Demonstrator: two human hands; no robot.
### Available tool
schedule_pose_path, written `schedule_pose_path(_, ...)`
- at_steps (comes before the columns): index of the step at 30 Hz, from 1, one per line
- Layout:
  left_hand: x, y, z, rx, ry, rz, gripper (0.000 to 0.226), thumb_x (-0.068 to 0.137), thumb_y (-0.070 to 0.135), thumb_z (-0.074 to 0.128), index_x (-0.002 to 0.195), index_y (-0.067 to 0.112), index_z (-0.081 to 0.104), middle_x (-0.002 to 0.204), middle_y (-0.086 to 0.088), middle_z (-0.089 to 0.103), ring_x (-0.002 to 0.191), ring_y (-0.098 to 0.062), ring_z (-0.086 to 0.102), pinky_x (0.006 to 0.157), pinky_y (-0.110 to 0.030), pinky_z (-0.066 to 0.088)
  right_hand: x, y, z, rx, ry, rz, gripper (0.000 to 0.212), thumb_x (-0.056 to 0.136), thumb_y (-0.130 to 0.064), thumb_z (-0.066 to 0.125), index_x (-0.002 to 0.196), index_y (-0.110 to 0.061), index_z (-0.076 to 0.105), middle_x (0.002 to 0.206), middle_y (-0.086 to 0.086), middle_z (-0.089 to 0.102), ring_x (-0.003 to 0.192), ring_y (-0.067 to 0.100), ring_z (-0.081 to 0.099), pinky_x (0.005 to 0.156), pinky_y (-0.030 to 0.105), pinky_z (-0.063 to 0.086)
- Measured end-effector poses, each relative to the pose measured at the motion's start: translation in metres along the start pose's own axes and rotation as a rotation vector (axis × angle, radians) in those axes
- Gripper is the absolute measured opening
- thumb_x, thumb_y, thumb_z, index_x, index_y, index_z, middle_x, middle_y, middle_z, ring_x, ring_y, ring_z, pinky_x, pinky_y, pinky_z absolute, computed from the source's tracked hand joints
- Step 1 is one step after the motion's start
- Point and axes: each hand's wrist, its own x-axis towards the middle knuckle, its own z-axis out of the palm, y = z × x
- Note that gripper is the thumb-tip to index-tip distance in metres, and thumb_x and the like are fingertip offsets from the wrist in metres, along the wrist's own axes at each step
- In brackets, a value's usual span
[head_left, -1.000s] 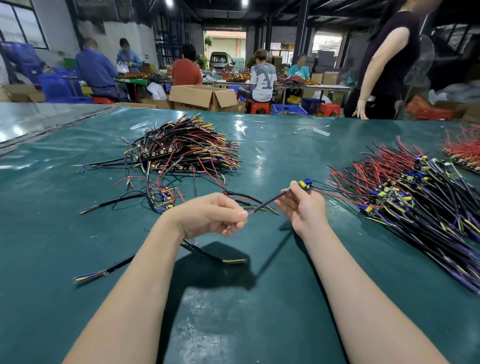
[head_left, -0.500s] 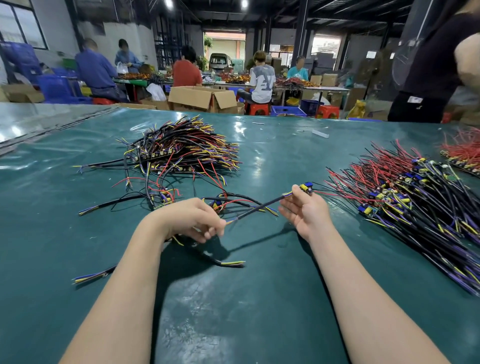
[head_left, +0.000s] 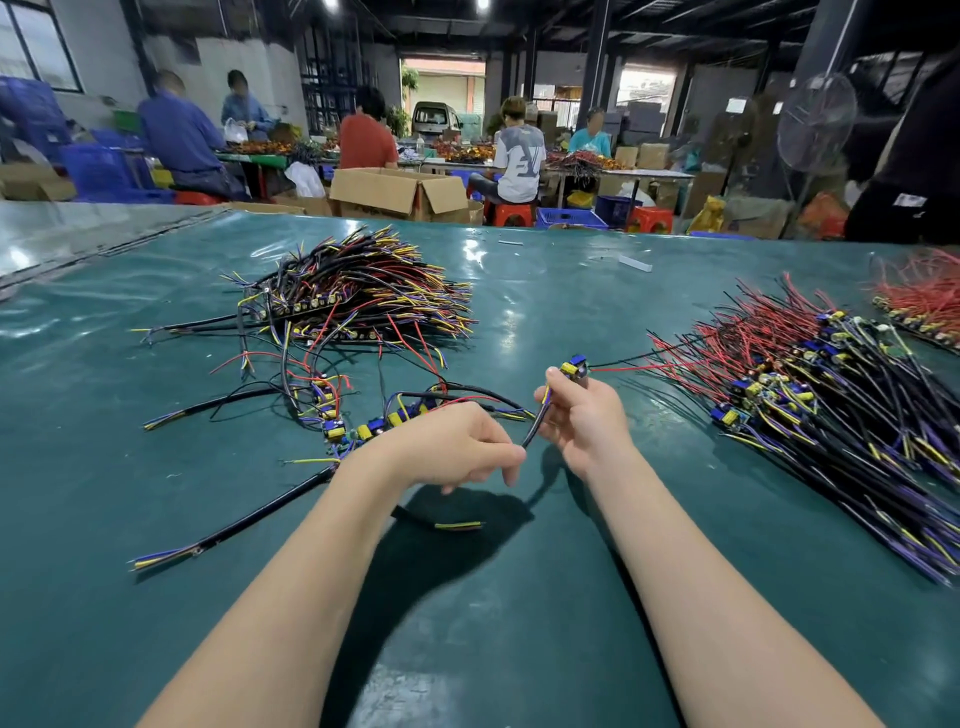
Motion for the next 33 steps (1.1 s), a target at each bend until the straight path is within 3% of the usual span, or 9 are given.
schedule_pose_path(3,0.0,-0.001,0.002,-0.094,0.001,-0.073,0.033,0.096,0.023,0.045,0.069,0.019,0.063,0.041,0.008,0.049,0.037,-0.007,0.049,0.049,-0.018,0.047,0.002,-0.003,-0.002,0.089,0.015,0.02,0.024,0.094,-0.014,0.05,0.07,-0.017,0.047,0.041,-0.007,0.056,0.033,0.001,0.047,0.038,0.012,0.042)
schedule_pose_path(5,0.0,-0.001,0.0,-0.272,0.114,-0.111,0.032,0.098,0.022,0.042,0.074,0.017,0.062,0.055,0.006,0.061,0.047,-0.006,0.056,0.049,-0.017,0.048,0.003,-0.01,-0.006,0.108,-0.043,0.055,0.023,0.093,-0.014,0.052,0.071,-0.017,0.047,0.043,-0.007,0.054,0.036,0.004,0.049,0.04,0.015,0.045)
schedule_pose_path(8,0.004,-0.003,-0.006,-0.481,0.428,-0.044,0.019,0.096,0.021,0.046,0.083,0.021,0.059,0.078,0.006,0.061,0.066,-0.005,0.056,0.057,-0.019,0.051,-0.004,-0.012,-0.003,-0.212,-0.257,0.152,0.021,0.09,-0.009,0.055,0.07,-0.013,0.051,0.043,-0.006,0.05,0.038,0.006,0.047,0.043,0.017,0.047)
schedule_pose_path(11,0.007,-0.009,-0.006,-0.457,0.523,0.014,0.006,0.091,0.02,0.056,0.095,0.023,0.06,0.089,0.011,0.063,0.081,-0.002,0.058,0.069,-0.021,0.052,-0.011,-0.011,0.009,-0.527,-0.408,0.206,0.025,0.085,-0.005,0.061,0.062,-0.013,0.054,0.043,-0.004,0.047,0.037,0.007,0.044,0.042,0.015,0.044)
schedule_pose_path(14,0.008,-0.013,-0.004,-0.371,0.523,0.011,0.008,0.085,0.014,0.064,0.093,0.016,0.066,0.078,0.005,0.067,0.072,-0.006,0.061,0.061,-0.019,0.051,-0.015,-0.012,0.015,-0.689,-0.423,0.179,0.023,0.082,-0.002,0.062,0.064,-0.009,0.051,0.038,-0.004,0.045,0.035,0.009,0.04,0.039,0.015,0.042)
schedule_pose_path(19,0.009,-0.015,-0.005,-0.447,0.583,0.047,0.018,0.08,0.016,0.069,0.065,0.025,0.069,0.062,0.009,0.068,0.062,-0.002,0.062,0.056,-0.019,0.052,-0.017,-0.013,0.013,-0.685,-0.427,0.174,0.025,0.081,0.0,0.064,0.062,-0.011,0.051,0.037,-0.005,0.039,0.037,0.009,0.037,0.041,0.016,0.045)
schedule_pose_path(24,0.012,-0.017,-0.004,-0.294,0.797,0.075,0.015,0.082,0.009,0.067,0.067,0.012,0.068,0.057,0.004,0.064,0.06,-0.013,0.059,0.064,-0.03,0.055,-0.02,-0.012,0.016,-0.673,-0.463,0.154,0.029,0.082,-0.005,0.065,0.057,-0.01,0.052,0.036,-0.007,0.041,0.031,0.006,0.032,0.034,0.011,0.023)
schedule_pose_path(28,0.013,-0.012,-0.006,-0.643,0.947,0.058,0.024,0.085,0.005,0.063,0.062,0.013,0.064,0.057,-0.002,0.06,0.053,-0.01,0.056,0.051,-0.019,0.053,-0.017,-0.014,0.018,-0.332,-0.466,0.146,0.024,0.092,-0.009,0.051,0.069,-0.003,0.057,0.038,-0.01,0.039,0.03,-0.001,0.025,0.031,0.01,0.016)
schedule_pose_path(33,0.014,-0.005,-0.003,-0.993,0.95,-0.019,0.022,0.087,0.006,0.061,0.065,0.011,0.06,0.049,0.005,0.06,0.049,-0.005,0.057,0.048,-0.015,0.051,-0.019,-0.008,0.023,-0.29,-0.425,0.013,0.027,0.089,-0.003,0.053,0.063,-0.003,0.058,0.037,-0.008,0.037,0.03,0.001,0.023,0.032,0.011,0.015)
